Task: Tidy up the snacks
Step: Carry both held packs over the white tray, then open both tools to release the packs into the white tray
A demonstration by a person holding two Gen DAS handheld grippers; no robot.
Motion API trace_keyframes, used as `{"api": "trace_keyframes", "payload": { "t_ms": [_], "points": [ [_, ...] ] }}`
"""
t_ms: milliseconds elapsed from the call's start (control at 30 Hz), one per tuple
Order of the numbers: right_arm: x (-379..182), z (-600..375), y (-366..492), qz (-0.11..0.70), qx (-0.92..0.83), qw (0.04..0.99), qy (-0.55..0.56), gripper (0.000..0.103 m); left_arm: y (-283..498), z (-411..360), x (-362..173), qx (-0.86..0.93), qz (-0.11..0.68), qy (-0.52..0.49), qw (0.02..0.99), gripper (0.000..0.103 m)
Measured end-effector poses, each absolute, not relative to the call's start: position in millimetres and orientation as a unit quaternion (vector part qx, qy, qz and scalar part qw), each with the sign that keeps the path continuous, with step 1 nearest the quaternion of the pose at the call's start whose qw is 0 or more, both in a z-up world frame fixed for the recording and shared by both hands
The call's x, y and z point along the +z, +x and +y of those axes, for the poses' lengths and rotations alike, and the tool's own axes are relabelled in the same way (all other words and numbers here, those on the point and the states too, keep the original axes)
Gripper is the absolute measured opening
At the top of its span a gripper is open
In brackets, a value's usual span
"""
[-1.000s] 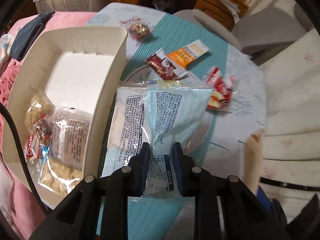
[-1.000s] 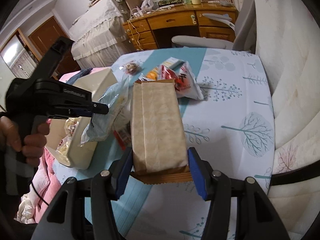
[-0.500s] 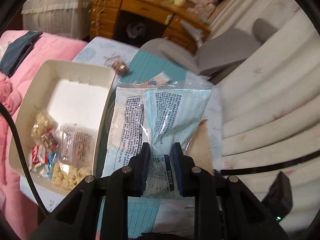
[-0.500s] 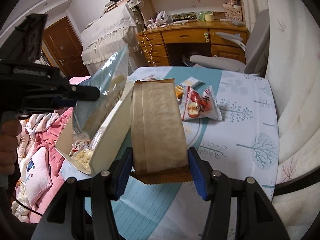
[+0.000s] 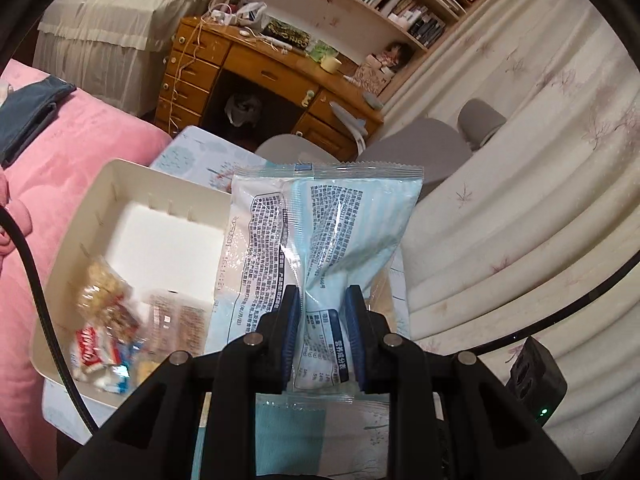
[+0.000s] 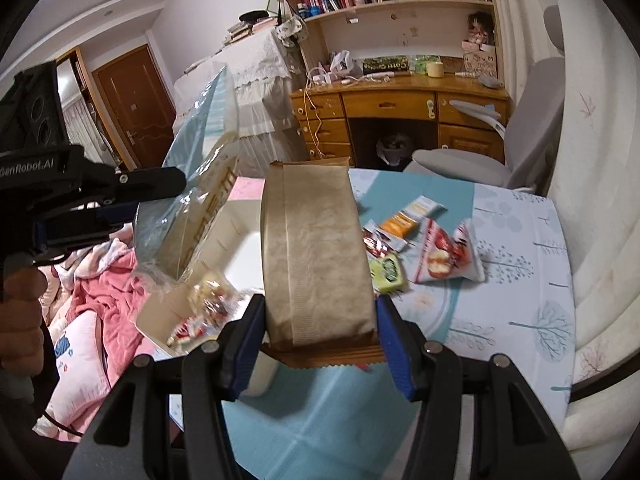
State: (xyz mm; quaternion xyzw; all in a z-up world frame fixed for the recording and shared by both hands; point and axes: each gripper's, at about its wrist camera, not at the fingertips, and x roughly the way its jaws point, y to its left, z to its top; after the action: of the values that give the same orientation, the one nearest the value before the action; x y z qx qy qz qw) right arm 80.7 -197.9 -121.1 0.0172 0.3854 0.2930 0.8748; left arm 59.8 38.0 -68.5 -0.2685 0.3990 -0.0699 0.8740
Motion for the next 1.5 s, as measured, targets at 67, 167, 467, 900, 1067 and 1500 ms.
{"api": "trace_keyframes", "payload": {
  "t_ms": [67,167,467,900,1067,1500],
  "points": [
    [-118.2,-184.9,77.9,0.380,0.295,0.876,0.017,0.055,57.5,52.2,-70.0,-0.064,0.402,-0.265,0.874,0.021],
    [-115.7,-166.7,75.0,0.375,0.297,0.878,0.017,0.055,54.3,71.9,-73.4,-0.055,0.410,-0.259,0.873,0.021],
    [-114.6,-113.9,65.4,0.374,0.295,0.879,0.021,0.055,49.8,119.1,-87.9,-0.052,0.441,-0.244,0.862,0.022],
    [-144.0,-62.0,46.2,0.411,0.250,0.875,0.062,0.056,57.9,163.7,-128.5,-0.049,0.520,-0.171,0.836,0.036],
    [-155.1,-55.1,39.6,0.437,0.223,0.869,0.062,0.062,54.5,167.2,-131.5,-0.039,0.520,-0.146,0.841,0.066],
    [-152.1,-72.0,24.0,0.441,0.185,0.875,0.073,0.068,54.8,147.2,-125.9,-0.045,0.524,-0.126,0.841,0.086]
  ]
}}
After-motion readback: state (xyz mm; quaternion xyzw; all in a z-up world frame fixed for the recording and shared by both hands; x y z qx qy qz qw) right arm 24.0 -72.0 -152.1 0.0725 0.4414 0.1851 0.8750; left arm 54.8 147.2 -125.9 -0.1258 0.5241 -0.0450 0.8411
